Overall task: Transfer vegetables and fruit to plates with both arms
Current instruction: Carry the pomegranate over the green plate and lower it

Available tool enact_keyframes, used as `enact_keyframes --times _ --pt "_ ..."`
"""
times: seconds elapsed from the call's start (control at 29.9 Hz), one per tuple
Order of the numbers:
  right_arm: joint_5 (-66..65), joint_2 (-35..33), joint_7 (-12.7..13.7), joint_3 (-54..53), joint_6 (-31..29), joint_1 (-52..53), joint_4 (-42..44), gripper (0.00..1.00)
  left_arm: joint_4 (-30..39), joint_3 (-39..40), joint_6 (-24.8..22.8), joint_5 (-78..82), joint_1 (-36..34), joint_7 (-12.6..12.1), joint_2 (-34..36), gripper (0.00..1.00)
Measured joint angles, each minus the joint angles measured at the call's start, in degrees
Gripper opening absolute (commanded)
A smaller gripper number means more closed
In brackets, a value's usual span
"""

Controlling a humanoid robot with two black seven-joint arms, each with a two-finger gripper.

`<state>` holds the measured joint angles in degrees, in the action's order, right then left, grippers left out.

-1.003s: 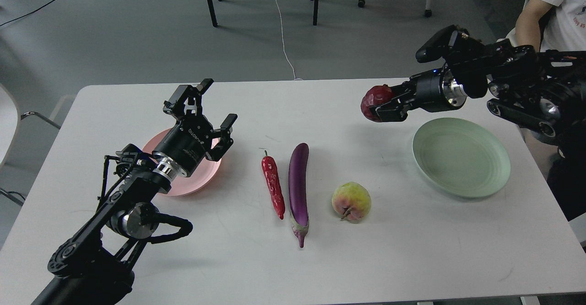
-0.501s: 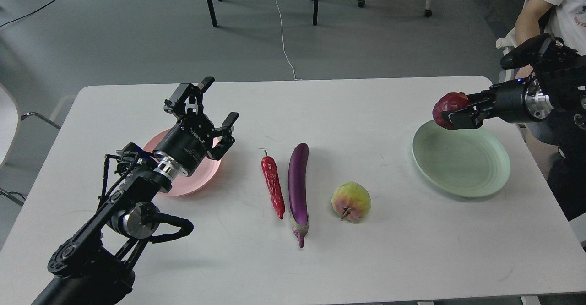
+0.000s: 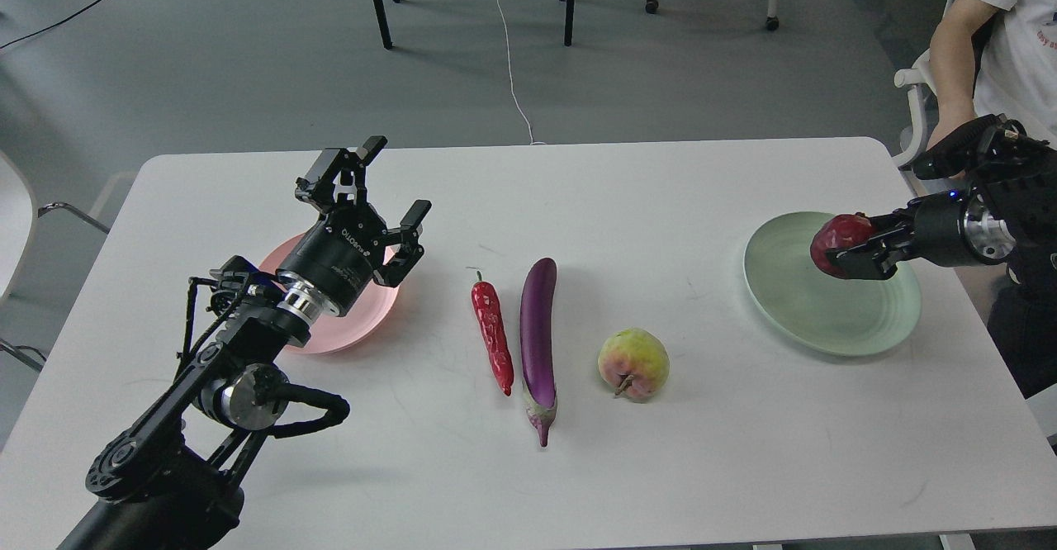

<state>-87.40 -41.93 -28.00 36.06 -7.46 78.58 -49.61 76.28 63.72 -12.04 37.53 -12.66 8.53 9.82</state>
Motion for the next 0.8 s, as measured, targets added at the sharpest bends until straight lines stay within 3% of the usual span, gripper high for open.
enact_keyframes --times 0.37,0.53,0.8 --pt "-1.6 3.2 0.0 -0.7 4.0 -3.5 3.7 0.54 0.0 0.0 0.0 0.0 0.0 0.0 0.1 0.98" --pt "-1.4 4.7 0.0 -1.9 4.8 -4.9 4.4 0.9 0.0 0.0 0.1 0.0 0.0 0.0 0.1 0.98" --pt "-1.2 2.8 0.0 -2.6 4.9 -5.1 3.7 0.97 0.0 -0.1 0.1 0.0 0.1 0.0 0.1 0.98"
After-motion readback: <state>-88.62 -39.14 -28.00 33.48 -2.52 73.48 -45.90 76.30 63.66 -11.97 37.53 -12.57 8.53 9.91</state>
